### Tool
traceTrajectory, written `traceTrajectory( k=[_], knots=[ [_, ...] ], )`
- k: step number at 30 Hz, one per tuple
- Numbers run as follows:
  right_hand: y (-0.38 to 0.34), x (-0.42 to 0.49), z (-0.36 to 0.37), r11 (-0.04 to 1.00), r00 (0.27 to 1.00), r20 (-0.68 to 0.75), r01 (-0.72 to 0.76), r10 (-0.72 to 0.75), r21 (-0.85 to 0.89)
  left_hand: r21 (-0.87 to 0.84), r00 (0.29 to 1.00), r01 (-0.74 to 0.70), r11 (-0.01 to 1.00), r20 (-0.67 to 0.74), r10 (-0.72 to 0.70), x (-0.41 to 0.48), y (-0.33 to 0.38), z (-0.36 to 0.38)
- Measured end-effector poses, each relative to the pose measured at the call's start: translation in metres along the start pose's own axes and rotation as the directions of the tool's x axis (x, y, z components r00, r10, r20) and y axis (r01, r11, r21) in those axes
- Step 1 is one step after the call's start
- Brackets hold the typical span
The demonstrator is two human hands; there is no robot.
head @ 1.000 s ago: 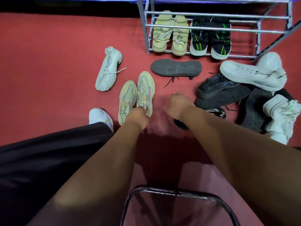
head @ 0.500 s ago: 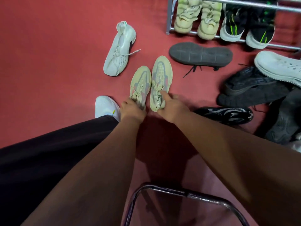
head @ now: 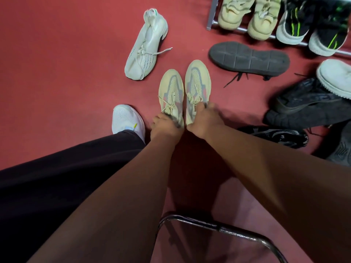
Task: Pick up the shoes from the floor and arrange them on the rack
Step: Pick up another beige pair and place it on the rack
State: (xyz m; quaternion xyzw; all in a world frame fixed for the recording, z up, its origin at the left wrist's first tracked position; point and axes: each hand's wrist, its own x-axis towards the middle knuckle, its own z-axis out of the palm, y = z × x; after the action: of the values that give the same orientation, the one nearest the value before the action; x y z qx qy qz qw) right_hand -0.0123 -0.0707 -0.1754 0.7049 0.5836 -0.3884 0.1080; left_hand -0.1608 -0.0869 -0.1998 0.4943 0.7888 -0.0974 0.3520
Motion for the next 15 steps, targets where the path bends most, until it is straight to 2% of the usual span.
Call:
traceTrajectory(
  k=[4,7,9,12,15],
  knots=[
    [0.035,-0.016,-0.004,0.995,0.996,-0.045,-0.077,0.074,-0.063,-0.012,0.996,0.031,0.999,-0.081,-0.032,-0.009,0.008,0.011],
    [0.054,-0.023,0.000,0.997,0.995,-0.085,-0.058,0.054,-0.041,-0.013,0.995,0.038,0.999,-0.096,-0.039,-0.011,0.010,0.021],
    [0.056,-0.023,0.004,1.000,0.992,-0.128,-0.020,0.021,0.007,0.020,0.995,0.037,0.999,-0.095,-0.035,-0.010,0.009,0.023],
    [0.049,-0.017,0.008,0.994,0.978,-0.204,-0.031,0.052,0.107,0.032,0.997,0.060,0.998,-0.053,-0.058,-0.003,0.009,0.018],
    [0.048,-0.010,0.008,0.997,0.974,-0.218,-0.043,0.056,0.060,0.018,0.998,0.061,0.998,-0.020,-0.061,0.002,0.010,0.012]
  ],
)
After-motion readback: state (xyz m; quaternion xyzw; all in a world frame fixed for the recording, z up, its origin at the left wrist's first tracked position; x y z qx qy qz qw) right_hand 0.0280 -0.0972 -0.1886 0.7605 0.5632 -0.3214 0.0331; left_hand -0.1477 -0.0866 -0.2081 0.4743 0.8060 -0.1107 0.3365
